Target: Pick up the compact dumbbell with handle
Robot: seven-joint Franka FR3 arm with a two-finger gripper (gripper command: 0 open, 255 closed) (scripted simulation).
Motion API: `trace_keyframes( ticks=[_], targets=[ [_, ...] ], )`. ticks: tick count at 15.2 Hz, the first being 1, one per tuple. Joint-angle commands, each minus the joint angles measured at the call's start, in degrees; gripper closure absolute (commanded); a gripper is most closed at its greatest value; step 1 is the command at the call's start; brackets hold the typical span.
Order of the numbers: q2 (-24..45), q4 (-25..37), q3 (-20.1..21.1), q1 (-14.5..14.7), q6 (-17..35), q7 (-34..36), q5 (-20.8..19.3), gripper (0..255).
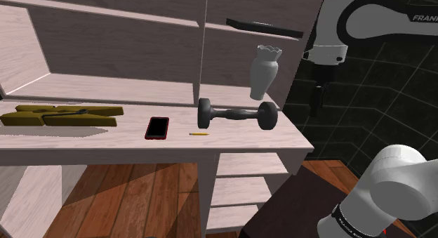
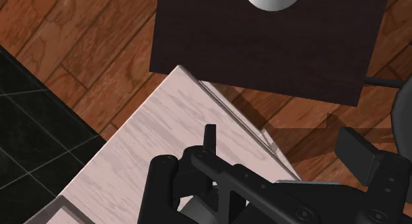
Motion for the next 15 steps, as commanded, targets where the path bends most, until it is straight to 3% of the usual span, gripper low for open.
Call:
trace_keyframes(
  ticks=[1, 15],
  targets=[
    [0.00, 0.00, 0.00, 0.00, 0.00, 0.00, 0.00, 0],
    [19.82, 2.54, -3.41, 8.78, 30.84, -21.52, -5.12, 0]
  ],
)
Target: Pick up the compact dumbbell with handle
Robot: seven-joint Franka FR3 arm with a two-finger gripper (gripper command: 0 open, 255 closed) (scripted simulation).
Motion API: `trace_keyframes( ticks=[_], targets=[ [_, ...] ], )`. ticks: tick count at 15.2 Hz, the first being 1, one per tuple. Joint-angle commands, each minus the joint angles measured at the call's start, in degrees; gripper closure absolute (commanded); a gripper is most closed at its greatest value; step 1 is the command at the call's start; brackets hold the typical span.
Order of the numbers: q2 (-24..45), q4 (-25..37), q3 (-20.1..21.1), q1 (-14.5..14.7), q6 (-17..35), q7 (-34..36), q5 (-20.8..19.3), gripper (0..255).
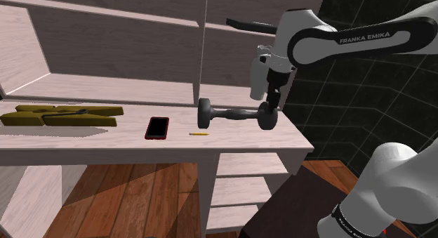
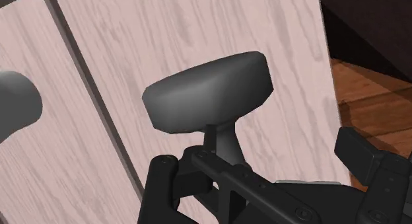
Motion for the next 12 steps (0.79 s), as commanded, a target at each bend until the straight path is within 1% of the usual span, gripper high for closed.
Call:
trace_keyframes(
  ticks=[1, 9, 12],
  targets=[
    [2.74, 0.26, -0.22, 1.24, 4.64, -3.00, -0.33, 0],
    [14.27, 5.65, -0.15, 5.93, 18.64, -14.71, -0.10, 0],
    [14.97, 4.70, -0.16, 5.90, 20.37, -14.64, -0.24, 0]
  ],
)
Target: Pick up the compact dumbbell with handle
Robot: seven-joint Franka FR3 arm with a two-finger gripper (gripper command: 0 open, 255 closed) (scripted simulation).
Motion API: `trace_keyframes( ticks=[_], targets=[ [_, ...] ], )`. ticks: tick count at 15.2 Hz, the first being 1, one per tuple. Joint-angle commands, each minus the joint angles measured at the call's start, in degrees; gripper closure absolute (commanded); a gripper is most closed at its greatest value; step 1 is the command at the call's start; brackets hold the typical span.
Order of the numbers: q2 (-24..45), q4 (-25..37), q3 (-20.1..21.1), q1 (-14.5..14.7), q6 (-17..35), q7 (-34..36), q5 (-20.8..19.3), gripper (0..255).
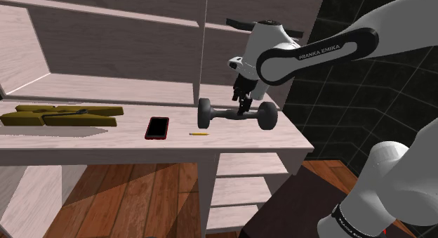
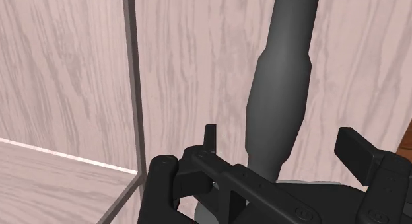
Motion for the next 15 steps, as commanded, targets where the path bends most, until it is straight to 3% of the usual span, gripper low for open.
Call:
trace_keyframes(
  ticks=[1, 7, 8, 15],
  targets=[
    [0.77, -0.72, 0.00, 0.05, 1.66, 0.00, -0.12, 0],
    [2.34, -2.82, -0.11, -0.08, 5.31, 0.53, -0.50, 0],
    [2.36, -2.89, -0.08, -0.07, 5.38, 0.59, -0.51, 255],
    [2.38, -2.83, -0.08, -0.06, 5.35, 0.59, -0.50, 255]
  ],
)
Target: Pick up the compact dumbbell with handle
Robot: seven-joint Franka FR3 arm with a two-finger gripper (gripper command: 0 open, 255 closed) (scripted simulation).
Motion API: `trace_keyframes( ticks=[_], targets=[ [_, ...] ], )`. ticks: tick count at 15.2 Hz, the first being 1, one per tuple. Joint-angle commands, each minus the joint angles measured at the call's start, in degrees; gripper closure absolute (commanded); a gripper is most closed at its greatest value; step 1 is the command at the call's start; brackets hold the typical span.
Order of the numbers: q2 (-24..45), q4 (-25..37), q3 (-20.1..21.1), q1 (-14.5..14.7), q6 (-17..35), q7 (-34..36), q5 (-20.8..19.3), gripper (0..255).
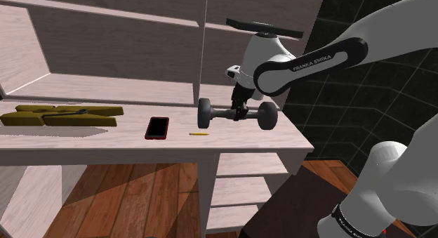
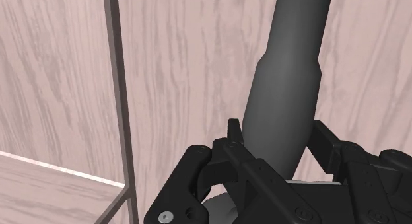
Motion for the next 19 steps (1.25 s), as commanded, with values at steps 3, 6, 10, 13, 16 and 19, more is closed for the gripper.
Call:
trace_keyframes(
  ticks=[3, 6, 10, 13, 16, 19],
  targets=[
    [-0.33, 0.41, 0.00, 0.03, -0.81, -0.19, 0.10, 255],
    [-1.34, 1.80, 0.07, 0.11, -3.20, -0.53, 0.35, 255],
    [-2.51, 3.81, 0.16, 0.22, -6.37, -0.96, 0.65, 255],
    [-3.25, 5.44, 0.23, 0.29, -8.73, -1.27, 0.86, 255],
    [-3.87, 7.17, 0.31, 0.36, -11.07, -1.57, 1.06, 255],
    [-4.08, 7.86, 0.33, 0.39, -11.96, -1.69, 1.14, 255]
  ],
)
